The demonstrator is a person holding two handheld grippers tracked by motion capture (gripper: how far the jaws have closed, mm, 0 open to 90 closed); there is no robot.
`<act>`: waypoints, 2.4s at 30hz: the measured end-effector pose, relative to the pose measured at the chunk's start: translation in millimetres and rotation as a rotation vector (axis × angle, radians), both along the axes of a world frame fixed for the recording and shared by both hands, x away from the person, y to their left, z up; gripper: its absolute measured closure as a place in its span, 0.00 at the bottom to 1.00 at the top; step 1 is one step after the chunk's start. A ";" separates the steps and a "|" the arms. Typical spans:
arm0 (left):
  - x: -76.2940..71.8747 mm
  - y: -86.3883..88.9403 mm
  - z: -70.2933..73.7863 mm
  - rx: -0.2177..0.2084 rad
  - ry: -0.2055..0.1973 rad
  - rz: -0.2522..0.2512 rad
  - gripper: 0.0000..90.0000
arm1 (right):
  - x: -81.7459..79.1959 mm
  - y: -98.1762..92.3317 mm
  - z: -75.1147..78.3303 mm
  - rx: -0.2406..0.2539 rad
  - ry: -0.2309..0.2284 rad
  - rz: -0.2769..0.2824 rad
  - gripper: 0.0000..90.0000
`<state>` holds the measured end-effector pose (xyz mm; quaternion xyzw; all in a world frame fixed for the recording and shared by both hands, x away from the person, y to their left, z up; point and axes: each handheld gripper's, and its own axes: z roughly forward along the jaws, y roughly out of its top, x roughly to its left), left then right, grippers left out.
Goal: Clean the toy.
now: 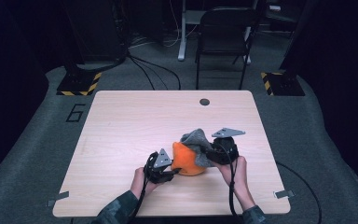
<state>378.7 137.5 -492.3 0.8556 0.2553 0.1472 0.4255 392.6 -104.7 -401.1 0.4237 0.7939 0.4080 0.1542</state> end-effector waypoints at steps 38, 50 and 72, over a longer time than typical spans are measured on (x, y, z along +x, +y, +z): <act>-3.7 1.6 -2.8 -0.021 -0.032 0.000 0.85 | 6.1 52.0 -31.8 0.003 -0.007 0.044 0.81; -6.2 -0.5 -1.4 -0.016 -0.044 -0.003 0.87 | 4.4 41.8 -29.1 -0.054 -0.030 0.032 0.81; -5.3 -0.5 -2.1 -0.022 -0.035 -0.004 0.86 | 10.7 -24.0 -39.9 0.021 0.058 -0.087 0.79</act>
